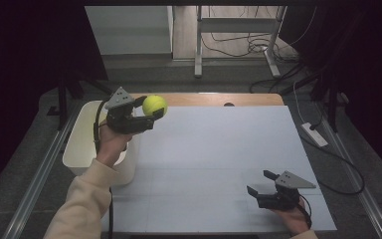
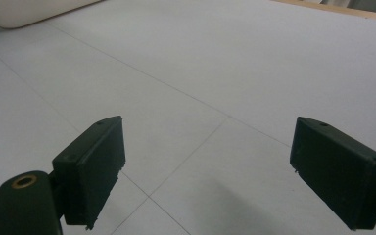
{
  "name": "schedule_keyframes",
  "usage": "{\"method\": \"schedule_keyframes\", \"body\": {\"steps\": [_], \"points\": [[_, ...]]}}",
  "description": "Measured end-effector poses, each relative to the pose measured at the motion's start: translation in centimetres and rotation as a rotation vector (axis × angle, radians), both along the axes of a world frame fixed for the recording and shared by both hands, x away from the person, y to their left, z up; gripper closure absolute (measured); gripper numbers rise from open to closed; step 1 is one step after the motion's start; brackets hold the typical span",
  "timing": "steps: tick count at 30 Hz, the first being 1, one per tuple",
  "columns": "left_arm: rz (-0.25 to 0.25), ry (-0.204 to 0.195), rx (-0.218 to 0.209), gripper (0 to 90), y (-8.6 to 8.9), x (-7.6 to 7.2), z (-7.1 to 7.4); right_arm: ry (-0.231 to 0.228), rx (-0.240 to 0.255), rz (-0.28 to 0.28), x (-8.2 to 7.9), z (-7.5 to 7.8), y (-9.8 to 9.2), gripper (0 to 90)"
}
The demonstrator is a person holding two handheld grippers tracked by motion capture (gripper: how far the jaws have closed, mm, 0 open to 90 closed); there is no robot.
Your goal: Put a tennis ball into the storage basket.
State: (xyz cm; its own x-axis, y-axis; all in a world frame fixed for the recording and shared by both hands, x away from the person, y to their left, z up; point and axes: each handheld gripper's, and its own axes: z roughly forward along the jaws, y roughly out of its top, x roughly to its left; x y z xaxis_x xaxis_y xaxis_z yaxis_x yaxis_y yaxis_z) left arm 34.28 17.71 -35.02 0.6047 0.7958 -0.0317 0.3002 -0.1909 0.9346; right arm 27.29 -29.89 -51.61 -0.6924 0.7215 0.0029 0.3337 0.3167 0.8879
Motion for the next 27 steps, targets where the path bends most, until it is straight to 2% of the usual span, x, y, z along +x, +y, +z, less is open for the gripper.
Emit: {"method": "schedule_keyframes", "body": {"steps": [19,27], "points": [[0.067,0.010,-0.003,27.4,2.8,-0.7,-0.3,0.002,-0.001,-0.002,0.1,0.0,0.0,13.5],[0.107,0.020,0.013,27.4,4.3,-0.9,-0.3,-0.002,0.004,0.000,0.1,0.0,0.0,13.6]]}}
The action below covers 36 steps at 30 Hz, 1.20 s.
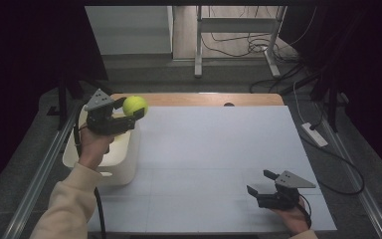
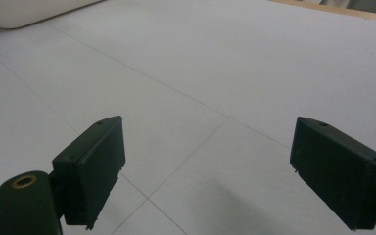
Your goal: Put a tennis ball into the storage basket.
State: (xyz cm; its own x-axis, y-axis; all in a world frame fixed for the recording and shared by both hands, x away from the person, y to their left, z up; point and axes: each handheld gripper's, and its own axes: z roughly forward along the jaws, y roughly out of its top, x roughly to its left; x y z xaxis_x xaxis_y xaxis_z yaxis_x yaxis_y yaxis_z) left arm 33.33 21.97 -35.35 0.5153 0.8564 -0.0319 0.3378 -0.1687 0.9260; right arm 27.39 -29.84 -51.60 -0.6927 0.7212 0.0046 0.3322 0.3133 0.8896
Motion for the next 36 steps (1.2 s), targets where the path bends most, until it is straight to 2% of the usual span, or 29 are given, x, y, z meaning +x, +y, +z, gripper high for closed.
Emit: {"method": "schedule_keyframes", "body": {"steps": [12,16,24,36], "points": [[0.071,0.024,0.013,27.4,2.6,-0.1,-0.7,0.004,-0.005,-0.001,0.0,0.0,0.1,13.6],[0.093,0.045,0.053,27.4,3.5,0.0,-1.0,0.004,-0.007,-0.002,0.0,0.0,0.1,13.5],[0.137,0.070,0.059,27.4,5.2,0.1,-1.5,0.005,-0.010,-0.001,0.0,-0.1,0.0,13.6],[0.177,0.102,0.057,27.3,6.9,0.2,-2.4,0.004,-0.011,-0.003,0.1,-0.1,0.1,13.5]]}}
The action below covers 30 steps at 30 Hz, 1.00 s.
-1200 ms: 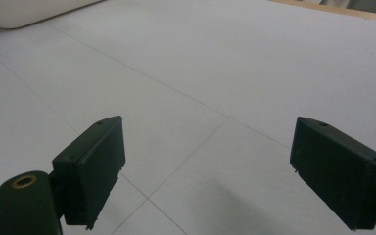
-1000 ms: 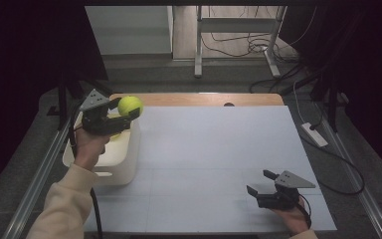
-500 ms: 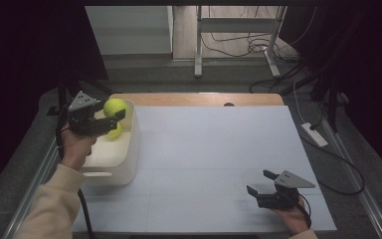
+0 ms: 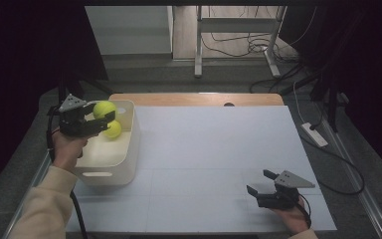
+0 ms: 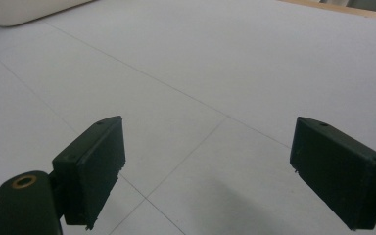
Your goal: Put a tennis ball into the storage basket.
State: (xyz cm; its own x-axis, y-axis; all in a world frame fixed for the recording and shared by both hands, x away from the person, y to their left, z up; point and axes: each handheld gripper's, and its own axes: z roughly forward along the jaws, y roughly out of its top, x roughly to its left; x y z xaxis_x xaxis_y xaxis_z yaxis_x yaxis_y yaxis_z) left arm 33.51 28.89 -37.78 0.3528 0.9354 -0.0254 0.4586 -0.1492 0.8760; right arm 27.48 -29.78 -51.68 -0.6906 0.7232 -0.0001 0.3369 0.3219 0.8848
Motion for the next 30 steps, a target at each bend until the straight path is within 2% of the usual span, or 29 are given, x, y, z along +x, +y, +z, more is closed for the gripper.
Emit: {"method": "schedule_keyframes", "body": {"steps": [2,14,28,30], "points": [[0.003,0.019,0.007,27.4,0.3,0.1,-0.2,0.001,0.000,0.003,0.0,0.0,0.0,13.5],[0.039,0.066,0.017,27.2,1.4,0.6,-1.3,-0.001,0.000,0.000,0.0,0.0,0.0,13.5],[0.065,0.089,0.031,26.7,1.6,0.8,-1.4,-0.001,-0.003,-0.003,0.0,0.0,0.1,13.5],[0.081,0.073,0.030,23.8,1.6,0.8,-1.4,-0.001,-0.003,-0.003,0.0,0.0,0.1,13.5]]}}
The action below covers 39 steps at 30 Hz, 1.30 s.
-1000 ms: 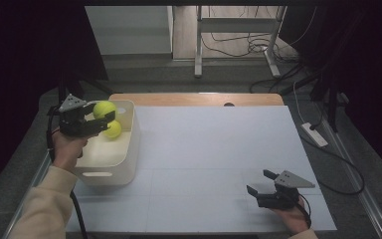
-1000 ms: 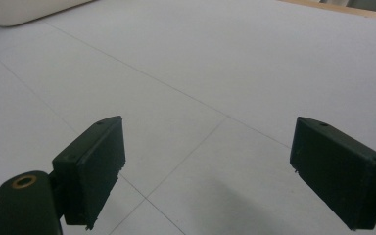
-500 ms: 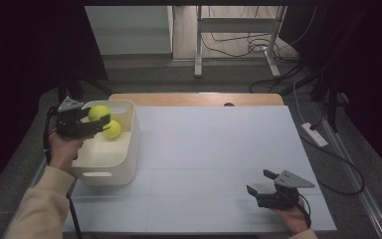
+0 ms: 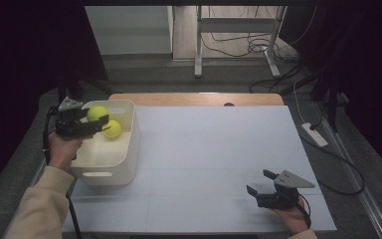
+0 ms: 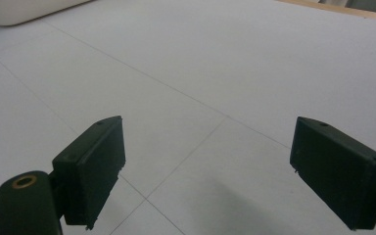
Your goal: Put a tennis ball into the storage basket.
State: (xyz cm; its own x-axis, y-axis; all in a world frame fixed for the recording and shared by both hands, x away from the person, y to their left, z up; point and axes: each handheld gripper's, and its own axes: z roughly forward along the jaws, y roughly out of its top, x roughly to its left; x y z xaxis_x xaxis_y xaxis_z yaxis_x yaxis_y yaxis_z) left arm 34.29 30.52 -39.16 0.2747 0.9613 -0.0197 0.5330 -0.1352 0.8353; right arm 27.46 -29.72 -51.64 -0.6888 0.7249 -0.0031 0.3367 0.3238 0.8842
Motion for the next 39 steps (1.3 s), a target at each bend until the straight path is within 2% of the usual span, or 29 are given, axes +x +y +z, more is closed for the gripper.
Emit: {"method": "schedule_keyframes", "body": {"steps": [2,6,12,17,28,39], "points": [[0.009,-0.015,-0.016,18.4,0.0,-0.1,0.3,0.000,-0.001,0.000,0.0,0.0,0.0,13.5],[-0.018,-0.032,-0.039,13.5,-0.2,-0.4,0.8,-0.001,0.002,0.001,0.0,0.0,0.0,13.5],[-0.060,-0.055,-0.081,11.7,-0.6,-0.8,1.1,-0.002,0.003,0.000,0.0,0.0,0.0,13.5],[-0.115,-0.082,-0.120,11.2,-1.0,-1.5,1.3,-0.002,0.005,-0.004,0.1,0.0,-0.1,13.5],[-0.175,-0.104,-0.152,11.2,-1.8,-2.1,1.1,-0.003,0.023,-0.011,-0.1,0.0,-0.6,13.5],[-0.244,-0.128,-0.162,11.3,-3.1,-3.2,0.6,-0.003,0.012,-0.007,-0.2,0.0,-0.4,13.5]]}}
